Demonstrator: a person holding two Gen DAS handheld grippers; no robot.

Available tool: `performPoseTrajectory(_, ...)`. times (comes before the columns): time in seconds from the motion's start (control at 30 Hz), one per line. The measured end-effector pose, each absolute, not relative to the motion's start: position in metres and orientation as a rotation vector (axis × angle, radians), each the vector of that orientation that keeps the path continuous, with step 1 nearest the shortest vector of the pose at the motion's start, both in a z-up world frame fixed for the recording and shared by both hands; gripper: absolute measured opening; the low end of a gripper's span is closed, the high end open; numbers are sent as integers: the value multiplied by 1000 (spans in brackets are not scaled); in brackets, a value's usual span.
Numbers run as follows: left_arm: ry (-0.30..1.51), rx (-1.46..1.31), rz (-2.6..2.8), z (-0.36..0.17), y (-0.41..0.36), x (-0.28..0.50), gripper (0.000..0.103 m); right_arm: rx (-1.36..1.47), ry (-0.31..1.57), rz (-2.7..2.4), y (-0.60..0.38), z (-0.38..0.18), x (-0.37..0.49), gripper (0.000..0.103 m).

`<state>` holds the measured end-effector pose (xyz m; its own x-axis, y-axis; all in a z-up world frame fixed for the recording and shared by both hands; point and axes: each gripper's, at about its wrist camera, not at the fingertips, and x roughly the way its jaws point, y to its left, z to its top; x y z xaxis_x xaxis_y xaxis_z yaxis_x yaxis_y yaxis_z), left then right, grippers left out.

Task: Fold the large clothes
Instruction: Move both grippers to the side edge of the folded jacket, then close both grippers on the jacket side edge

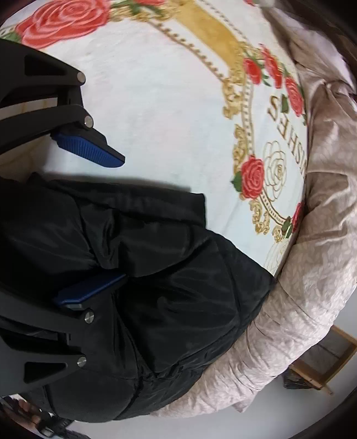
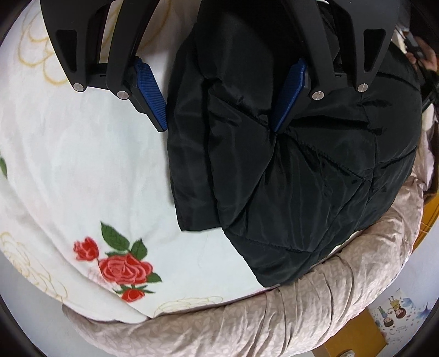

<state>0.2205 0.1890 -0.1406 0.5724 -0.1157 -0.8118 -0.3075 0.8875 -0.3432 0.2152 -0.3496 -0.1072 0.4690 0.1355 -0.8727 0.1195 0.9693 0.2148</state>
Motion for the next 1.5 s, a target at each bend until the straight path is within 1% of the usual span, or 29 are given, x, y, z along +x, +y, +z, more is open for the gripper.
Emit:
performPoseTrajectory(0.2, 988, -488, 51, -146, 191, 240, 83, 299, 1103, 63, -353, -116, 232, 77)
performPoseTrajectory(0.37, 992, -516, 7, -154, 191, 252, 93, 338, 1125, 131, -357, -126, 247, 77)
performPoseTrajectory(0.5, 988, -489, -6, -154, 183, 258, 94, 359, 1139, 164, -357, -132, 256, 79)
performPoseTrajectory(0.53, 988, -489, -10, -154, 183, 258, 92, 360, 1142, 174, -357, -132, 257, 75)
performPoseTrajectory(0.57, 986, -493, -18, -153, 182, 258, 86, 367, 1142, 189, -356, -131, 258, 71)
performPoseTrajectory(0.63, 980, -512, -36, -153, 181, 257, 77, 374, 1141, 210, -354, -129, 259, 58)
performPoseTrajectory(0.67, 975, -515, -43, -152, 179, 256, 71, 375, 1139, 217, -352, -128, 259, 54)
performPoseTrajectory(0.7, 975, -519, -48, -150, 178, 255, 69, 373, 1140, 219, -351, -126, 259, 49)
performPoseTrajectory(0.73, 974, -521, -51, -149, 177, 255, 63, 370, 1142, 222, -350, -125, 260, 45)
performPoseTrajectory(0.77, 977, -516, -52, -147, 176, 255, 58, 371, 1143, 223, -350, -123, 260, 42)
performPoseTrajectory(0.8, 980, -507, -52, -145, 175, 255, 54, 371, 1143, 222, -349, -120, 260, 38)
performPoseTrajectory(0.87, 981, -485, -39, -134, 173, 251, 36, 353, 1140, 211, -344, -111, 259, 32)
performPoseTrajectory(0.93, 973, -458, -28, -122, 170, 247, 30, 334, 1124, 205, -341, -97, 255, 27)
performPoseTrajectory(1.07, 929, -429, -24, -90, 168, 223, 25, 325, 1076, 201, -339, -67, 237, 23)
performPoseTrajectory(1.23, 875, -430, -39, -54, 163, 176, 25, 333, 1022, 218, -339, -35, 196, 23)
performPoseTrajectory(1.37, 869, -438, -45, -44, 162, 145, 24, 343, 1018, 225, -342, -30, 168, 23)
performPoseTrajectory(1.5, 879, -449, -41, -43, 161, 123, 24, 355, 1020, 227, -346, -30, 148, 23)
